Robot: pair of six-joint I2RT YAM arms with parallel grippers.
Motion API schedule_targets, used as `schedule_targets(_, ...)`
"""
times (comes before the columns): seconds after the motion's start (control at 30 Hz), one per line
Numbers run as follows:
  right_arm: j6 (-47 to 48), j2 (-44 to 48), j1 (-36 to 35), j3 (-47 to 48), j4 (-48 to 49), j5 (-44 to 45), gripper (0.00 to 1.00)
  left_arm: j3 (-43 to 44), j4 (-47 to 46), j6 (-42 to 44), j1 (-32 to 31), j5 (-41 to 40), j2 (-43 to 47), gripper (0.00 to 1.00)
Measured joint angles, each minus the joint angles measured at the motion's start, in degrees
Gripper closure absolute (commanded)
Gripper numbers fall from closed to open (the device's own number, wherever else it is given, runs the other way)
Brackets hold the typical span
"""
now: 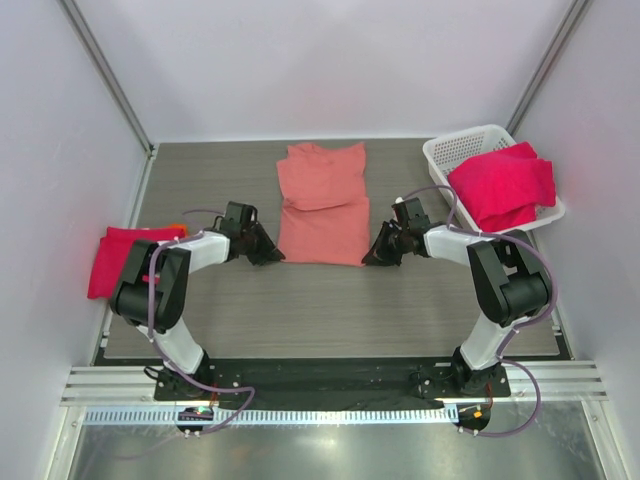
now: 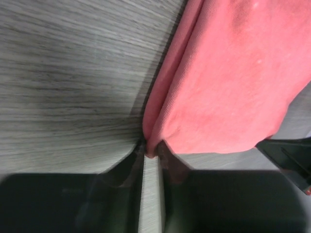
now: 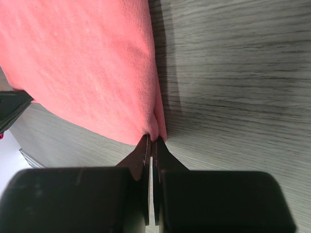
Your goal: Fold and stack the t-shirts
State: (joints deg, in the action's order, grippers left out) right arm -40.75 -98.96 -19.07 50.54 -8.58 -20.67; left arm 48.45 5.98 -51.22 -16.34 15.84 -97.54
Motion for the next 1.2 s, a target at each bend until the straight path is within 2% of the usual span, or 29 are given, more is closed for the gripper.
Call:
schedule_targets(0.2, 0.0, 0.1, 0.0, 0.0, -0.1, 0.0, 0.99, 0.4, -0.4, -0.5, -0.2, 0.0, -0.6, 1.00)
schedule_targets(0.33, 0.5, 2.2, 0.0, -0.4, -1.2, -0.2, 0.99, -1.8, -0.4, -0.6, -0.9, -1.8, 2.5, 1.00)
schedule_targets(0.57, 2.4, 14.8, -0.2, -1.4, -7.2, -1.7, 0.99, -8.3, 3.5, -1.2, -2.4, -2.0, 20.3, 1.00)
schedule_targets(0.73, 3.8, 25.7, -0.5, -1.4, -13.3, -2.0, 0.99, -8.7, 9.3, -2.0, -3.8, -2.3, 34.2, 1.00)
schedule_targets(0.9, 4.7, 32.0, -0.8, 0.0, -19.5, -1.5, 0.99, -8.6, 14.0, -3.9, -4.0, -1.6, 43.3, 1.00)
schedule_targets(1.0, 5.4, 31.4, -0.9, 3.7, -22.0, -0.5, 0.99, -7.8, 16.0, -4.1, -4.1, -1.6, 43.9, 1.00)
schedule_targets(1.2, 7.3, 21.3, -0.7, 14.0, -22.9, 1.4, 0.99, -1.9, 17.3, -3.8, -3.9, -2.3, 35.0, 1.00)
